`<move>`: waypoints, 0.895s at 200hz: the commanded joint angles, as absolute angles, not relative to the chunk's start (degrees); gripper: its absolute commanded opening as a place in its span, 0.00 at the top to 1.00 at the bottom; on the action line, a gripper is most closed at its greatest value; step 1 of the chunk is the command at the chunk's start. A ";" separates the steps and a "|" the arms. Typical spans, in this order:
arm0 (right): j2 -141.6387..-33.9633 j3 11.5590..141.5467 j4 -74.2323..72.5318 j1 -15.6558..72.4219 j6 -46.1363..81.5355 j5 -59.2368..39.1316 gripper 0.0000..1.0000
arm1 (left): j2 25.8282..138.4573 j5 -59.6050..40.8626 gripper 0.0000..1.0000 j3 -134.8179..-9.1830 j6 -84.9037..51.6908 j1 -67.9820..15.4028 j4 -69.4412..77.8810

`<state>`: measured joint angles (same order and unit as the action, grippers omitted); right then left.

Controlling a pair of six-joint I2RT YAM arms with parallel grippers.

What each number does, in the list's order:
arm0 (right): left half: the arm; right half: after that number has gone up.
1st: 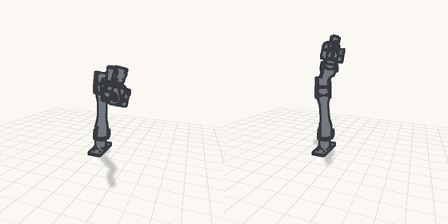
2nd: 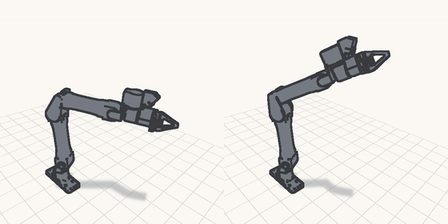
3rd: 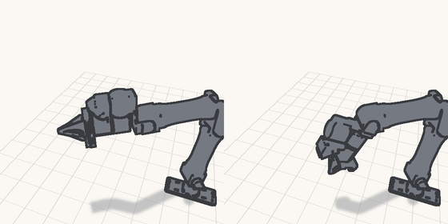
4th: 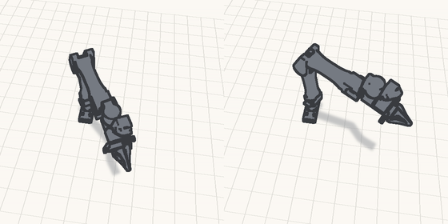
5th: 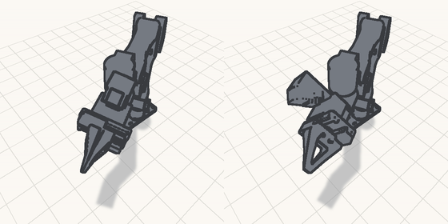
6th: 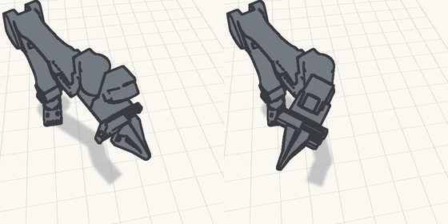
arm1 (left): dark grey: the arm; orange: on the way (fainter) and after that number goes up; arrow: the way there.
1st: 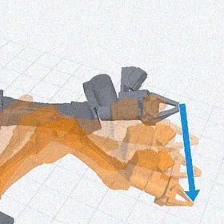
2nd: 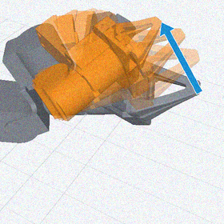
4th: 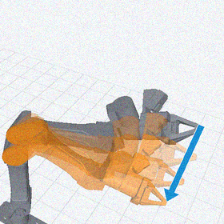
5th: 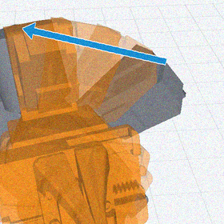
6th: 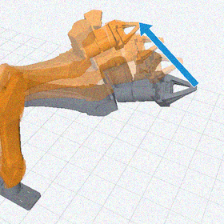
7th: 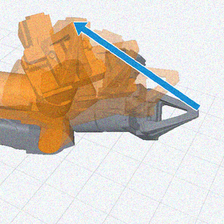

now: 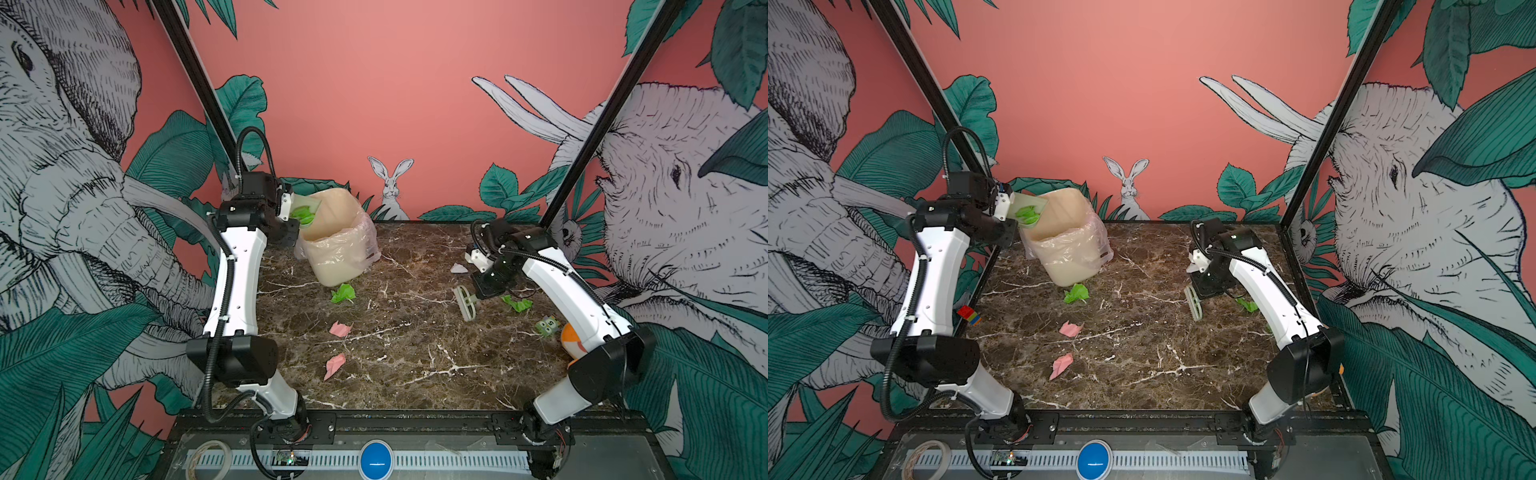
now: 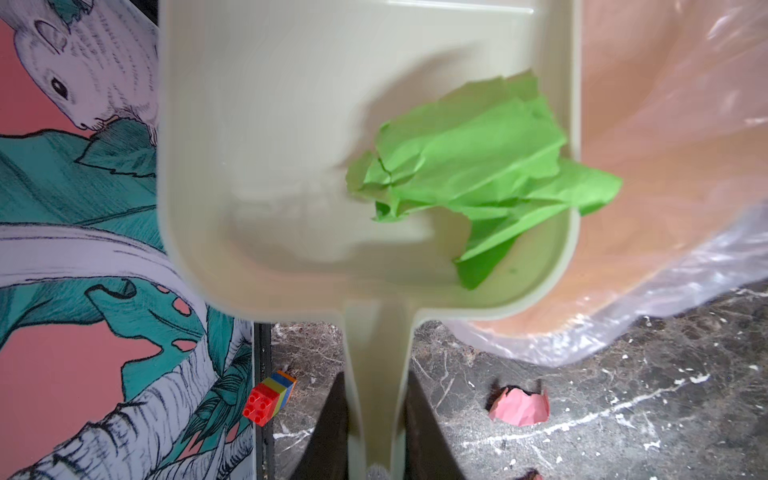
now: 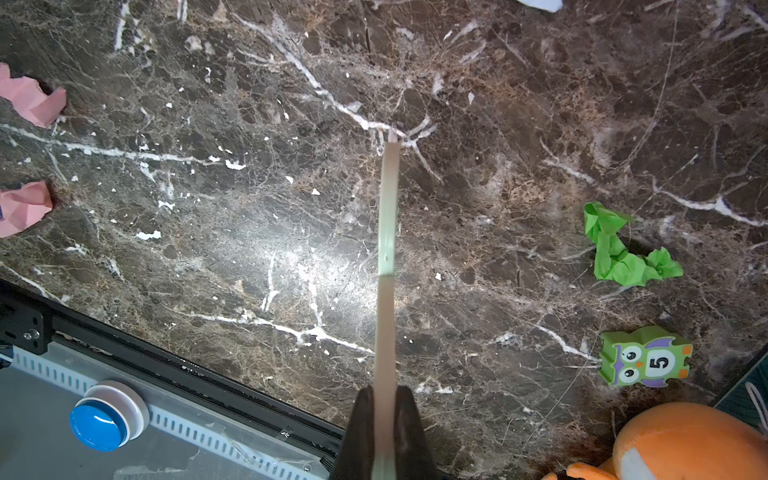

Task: Sweep away the paper scraps from the table
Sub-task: 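Tip the dustpan over the cream bin with the left gripper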

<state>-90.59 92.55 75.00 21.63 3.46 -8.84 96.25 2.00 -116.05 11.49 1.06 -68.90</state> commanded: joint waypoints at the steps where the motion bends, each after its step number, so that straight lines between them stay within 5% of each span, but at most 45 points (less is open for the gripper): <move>1: -90.74 93.86 76.39 21.53 3.78 -9.54 1.00 | 97.28 5.35 0.84 -120.84 13.64 0.18 -72.40; 107: -92.87 95.10 76.86 21.53 3.26 -10.09 1.00 | 101.51 35.09 0.84 -120.81 24.72 -12.00 -72.29; 179: -93.51 95.01 76.43 21.52 3.35 -10.72 1.00 | 100.51 54.84 0.85 -111.17 42.54 -20.04 -56.66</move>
